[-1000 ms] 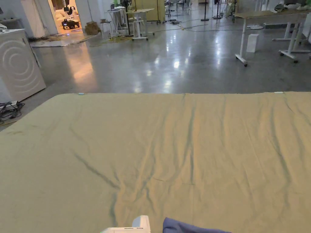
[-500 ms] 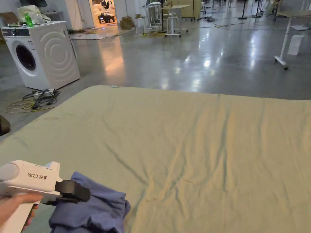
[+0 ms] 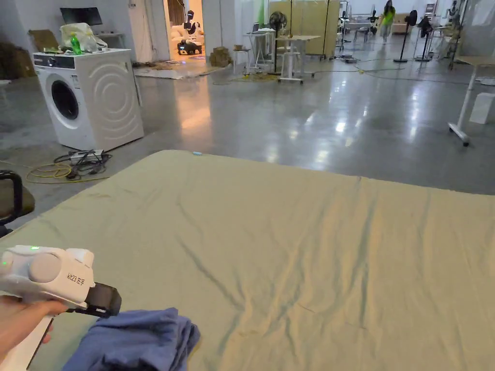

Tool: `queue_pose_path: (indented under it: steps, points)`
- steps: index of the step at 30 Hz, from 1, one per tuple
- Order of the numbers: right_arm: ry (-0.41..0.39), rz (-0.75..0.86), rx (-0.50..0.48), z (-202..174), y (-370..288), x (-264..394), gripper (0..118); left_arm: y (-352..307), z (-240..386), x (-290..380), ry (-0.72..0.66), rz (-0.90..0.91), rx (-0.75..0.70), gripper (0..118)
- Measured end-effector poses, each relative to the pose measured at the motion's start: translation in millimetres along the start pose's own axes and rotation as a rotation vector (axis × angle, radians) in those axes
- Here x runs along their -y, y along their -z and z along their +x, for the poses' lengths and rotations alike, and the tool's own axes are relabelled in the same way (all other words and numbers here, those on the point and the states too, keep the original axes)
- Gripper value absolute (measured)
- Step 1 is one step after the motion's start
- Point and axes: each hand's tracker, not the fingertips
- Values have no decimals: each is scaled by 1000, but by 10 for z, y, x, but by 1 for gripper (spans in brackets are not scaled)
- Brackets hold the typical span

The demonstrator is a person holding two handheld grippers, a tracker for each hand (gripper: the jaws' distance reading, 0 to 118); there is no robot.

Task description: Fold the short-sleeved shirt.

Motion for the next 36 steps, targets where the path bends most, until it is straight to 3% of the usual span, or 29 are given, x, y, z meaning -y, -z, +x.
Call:
queue_pose_path:
  steps: [7, 10, 13, 16, 22, 25, 26, 27, 28, 30, 33, 36]
  points:
    - [-65, 111, -63, -302, -30, -240, 0, -1479, 765, 201, 99, 398, 320, 80]
    - [-146, 185, -81, -596, -93, -413, 0, -1868, 1085, 560, 45, 692, 289, 80]
    - [-269, 264, -40, -863, -94, -527, 0, -2021, 1485, 910, 2, 852, 301, 80]
    - [-368, 381, -42, -1121, -115, -583, 0, -2102, 1822, 1231, -5, 948, 284, 80]
    - [-531, 549, -69, -1488, -245, -659, 0, -2249, 2300, 1491, 69, 919, 231, 80]
    - [-484, 637, -64, -1566, -353, -548, 0, -2264, 2328, 1558, 96, 915, 243, 78]
    - [-525, 659, -128, -1562, -396, -538, 0, -2256, 2336, 1563, 111, 911, 251, 74]
    - [-424, 502, -170, -1497, -345, -439, 0, -2251, 2336, 1568, 122, 899, 245, 61]
    - [-498, 587, -137, -1541, -403, -421, 0, -2292, 2289, 1593, 118, 901, 247, 47]
    - [-514, 563, -78, -1522, -418, -347, 0, -2289, 2260, 1591, 67, 877, 271, 15]
    - [-546, 535, -50, -1485, -409, -325, 0, -2312, 2216, 1654, 74, 870, 285, 0]
    - [-549, 527, -29, -1436, -445, -325, 0, -2408, 2248, 1765, 174, 900, 265, 0]
